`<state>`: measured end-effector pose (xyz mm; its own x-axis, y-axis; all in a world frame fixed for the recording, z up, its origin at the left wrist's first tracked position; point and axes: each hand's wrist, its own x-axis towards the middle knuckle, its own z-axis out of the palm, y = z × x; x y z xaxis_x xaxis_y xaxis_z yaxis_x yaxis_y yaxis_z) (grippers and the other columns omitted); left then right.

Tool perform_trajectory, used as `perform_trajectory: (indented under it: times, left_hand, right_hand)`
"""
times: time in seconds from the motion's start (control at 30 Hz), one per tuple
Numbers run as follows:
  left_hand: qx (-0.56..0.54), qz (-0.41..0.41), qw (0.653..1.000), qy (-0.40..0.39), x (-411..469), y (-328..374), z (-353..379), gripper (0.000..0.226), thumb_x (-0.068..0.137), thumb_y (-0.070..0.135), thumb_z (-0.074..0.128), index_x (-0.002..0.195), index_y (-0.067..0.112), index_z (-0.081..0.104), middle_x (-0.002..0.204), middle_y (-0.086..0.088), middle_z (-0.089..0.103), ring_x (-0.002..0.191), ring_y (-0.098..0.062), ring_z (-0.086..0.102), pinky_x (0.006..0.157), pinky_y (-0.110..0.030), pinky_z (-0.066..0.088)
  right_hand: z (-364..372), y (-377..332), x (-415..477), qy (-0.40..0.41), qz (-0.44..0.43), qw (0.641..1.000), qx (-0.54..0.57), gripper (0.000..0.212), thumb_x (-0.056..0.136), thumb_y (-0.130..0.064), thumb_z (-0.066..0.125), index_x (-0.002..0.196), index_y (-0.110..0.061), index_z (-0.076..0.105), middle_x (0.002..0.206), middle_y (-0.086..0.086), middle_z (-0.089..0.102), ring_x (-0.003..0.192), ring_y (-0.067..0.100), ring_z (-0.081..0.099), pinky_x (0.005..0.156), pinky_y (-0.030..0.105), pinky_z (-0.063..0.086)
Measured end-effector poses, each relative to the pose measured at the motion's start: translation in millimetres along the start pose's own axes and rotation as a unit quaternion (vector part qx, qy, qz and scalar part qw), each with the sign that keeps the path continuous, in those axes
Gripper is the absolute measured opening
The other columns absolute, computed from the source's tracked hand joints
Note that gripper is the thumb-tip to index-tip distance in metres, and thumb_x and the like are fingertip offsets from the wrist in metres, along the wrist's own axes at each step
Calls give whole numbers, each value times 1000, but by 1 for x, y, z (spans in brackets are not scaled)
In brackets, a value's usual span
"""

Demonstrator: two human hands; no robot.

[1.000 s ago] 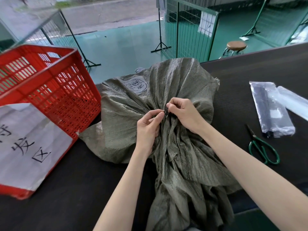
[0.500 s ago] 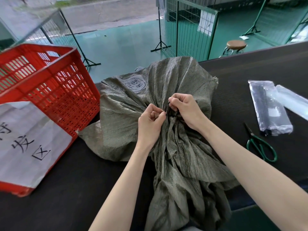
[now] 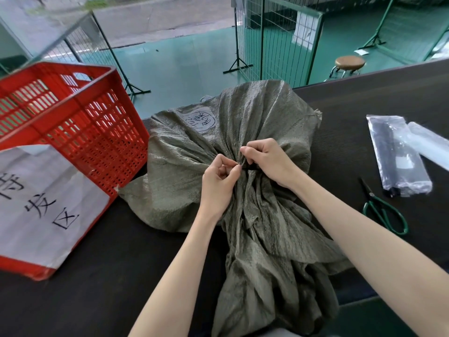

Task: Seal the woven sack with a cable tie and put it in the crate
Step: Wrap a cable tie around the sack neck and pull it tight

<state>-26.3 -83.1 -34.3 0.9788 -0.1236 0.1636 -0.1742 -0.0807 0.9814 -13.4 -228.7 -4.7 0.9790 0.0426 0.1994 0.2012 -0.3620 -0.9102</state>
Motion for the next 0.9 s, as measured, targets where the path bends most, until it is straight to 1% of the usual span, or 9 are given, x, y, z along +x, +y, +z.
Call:
perform_trajectory:
  times: [0.17, 0.23, 0.33, 0.43, 0.53, 0.57, 0.63, 0.7, 0.9]
  left_hand:
    - [16, -8, 1000, -6, 4, 1, 1, 18, 79, 21, 61, 66, 24, 49, 48, 16, 37, 50, -9, 29, 51, -25, 25]
    - [48, -7, 999, -4, 2, -1, -1, 16, 79, 22, 61, 66, 24, 51, 51, 13, 45, 50, -10, 34, 53, -27, 30]
    - [82, 4, 997, -4, -8, -3, -3, 17, 83, 13, 61, 71, 21, 53, 61, 2, 59, 56, -9, 48, 59, -28, 41]
    - [146, 60, 987, 0, -18, -4, -5, 13, 85, 6, 63, 77, 10, 54, 70, 0, 58, 62, -4, 48, 62, -15, 40]
    - [206, 97, 974, 0, -22, -10, -10, 10, 83, 5, 65, 79, 8, 56, 91, -4, 55, 83, -14, 52, 75, -11, 37]
    - [225, 96, 970, -1, -24, -11, -11, 9, 82, 9, 65, 80, 11, 56, 96, -1, 53, 90, -17, 51, 80, -12, 35]
    - [277, 88, 957, 6, -27, -14, -13, 7, 82, 21, 64, 81, 19, 57, 100, 6, 52, 98, -16, 46, 88, -26, 31]
    - [309, 76, 948, 11, -28, -14, -14, 8, 81, 30, 62, 81, 23, 57, 102, 12, 51, 102, -13, 44, 86, -35, 26]
    - [295, 59, 953, 29, -35, -18, -7, 11, 80, 33, 62, 79, 23, 57, 103, 11, 46, 104, -12, 45, 82, -30, 17]
  right_hand:
    - [-2, 1, 3, 51, 23, 985, 165, 46, 93, -8, 50, 47, -17, 45, 46, -6, 39, 48, 6, 30, 50, 20, 25]
    - [-4, 2, 6, 71, 34, 966, 246, 51, 92, -4, 49, 43, -19, 47, 42, -10, 42, 46, 7, 32, 49, 19, 26]
    - [-9, 4, 10, 105, 52, 933, 340, 52, 92, 1, 47, 42, -15, 47, 40, -6, 42, 42, 9, 34, 46, 21, 25]
    - [-12, 1, 9, 121, 66, 911, 388, 47, 92, 1, 46, 47, -11, 46, 40, -4, 41, 41, 9, 35, 45, 21, 26]
    - [-24, -10, 4, 142, 97, 887, 428, 36, 92, -1, 49, 57, -11, 48, 45, -4, 46, 46, 8, 39, 50, 20, 33]
    - [-29, -14, 2, 145, 101, 884, 433, 35, 92, -3, 50, 58, -12, 48, 47, -4, 47, 48, 9, 40, 53, 20, 35]
    - [-37, -25, 0, 146, 93, 881, 440, 35, 91, -6, 53, 57, -12, 50, 50, -3, 49, 50, 10, 42, 54, 20, 39]
    - [-42, -36, -2, 154, 83, 873, 456, 34, 90, -6, 54, 57, -11, 51, 52, -2, 49, 51, 11, 44, 53, 20, 40]
    - [-52, -58, -4, 166, 52, 848, 501, 20, 89, -7, 56, 69, -7, 53, 57, 0, 52, 51, 12, 48, 51, 20, 41]
